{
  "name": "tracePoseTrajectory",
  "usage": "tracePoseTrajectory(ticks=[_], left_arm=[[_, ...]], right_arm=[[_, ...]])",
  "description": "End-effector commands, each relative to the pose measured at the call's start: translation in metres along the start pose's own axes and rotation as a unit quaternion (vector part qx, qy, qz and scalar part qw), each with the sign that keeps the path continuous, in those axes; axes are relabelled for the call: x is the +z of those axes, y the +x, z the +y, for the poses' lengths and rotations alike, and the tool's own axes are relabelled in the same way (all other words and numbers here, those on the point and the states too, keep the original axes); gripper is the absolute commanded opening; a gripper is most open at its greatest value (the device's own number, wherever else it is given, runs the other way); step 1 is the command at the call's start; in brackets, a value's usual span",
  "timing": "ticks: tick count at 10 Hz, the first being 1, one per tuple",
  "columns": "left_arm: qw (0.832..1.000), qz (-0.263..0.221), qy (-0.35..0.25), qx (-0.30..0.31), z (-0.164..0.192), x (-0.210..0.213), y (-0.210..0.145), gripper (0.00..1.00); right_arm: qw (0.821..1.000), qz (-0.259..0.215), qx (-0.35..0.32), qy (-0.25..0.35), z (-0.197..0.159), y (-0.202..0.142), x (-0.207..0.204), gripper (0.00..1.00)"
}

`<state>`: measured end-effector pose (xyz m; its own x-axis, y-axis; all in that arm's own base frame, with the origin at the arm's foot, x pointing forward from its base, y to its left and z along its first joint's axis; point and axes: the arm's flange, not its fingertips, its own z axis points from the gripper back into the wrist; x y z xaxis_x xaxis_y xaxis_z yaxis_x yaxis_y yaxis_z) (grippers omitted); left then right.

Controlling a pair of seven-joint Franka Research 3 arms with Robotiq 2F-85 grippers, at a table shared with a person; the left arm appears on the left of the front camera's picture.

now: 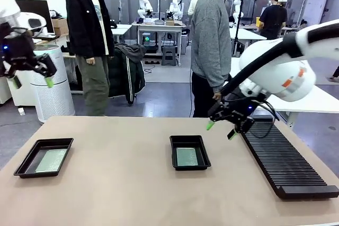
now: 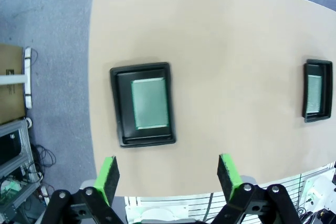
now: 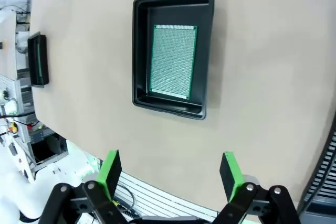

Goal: Inspect and transfer BCBs to ESD trays.
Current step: Pick up the ESD tray and place it on the left side of the table.

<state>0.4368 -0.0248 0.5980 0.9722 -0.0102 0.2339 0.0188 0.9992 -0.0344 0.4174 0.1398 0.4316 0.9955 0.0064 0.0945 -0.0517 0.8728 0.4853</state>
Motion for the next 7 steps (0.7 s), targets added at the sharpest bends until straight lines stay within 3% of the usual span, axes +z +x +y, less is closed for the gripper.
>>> tracePoseTrajectory(ticks=[1, 7], left_arm=[[1.000, 0.000, -0.002, -0.008, -0.038, -0.004, 0.014, 1.00], [0.999, 0.003, 0.005, -0.033, -0.198, -0.038, 0.051, 1.00]], right_arm=[[0.999, -0.005, 0.016, 0.035, -0.030, -0.008, 0.010, 1.00], [0.998, -0.012, 0.035, 0.059, -0.093, 0.009, 0.046, 1.00]])
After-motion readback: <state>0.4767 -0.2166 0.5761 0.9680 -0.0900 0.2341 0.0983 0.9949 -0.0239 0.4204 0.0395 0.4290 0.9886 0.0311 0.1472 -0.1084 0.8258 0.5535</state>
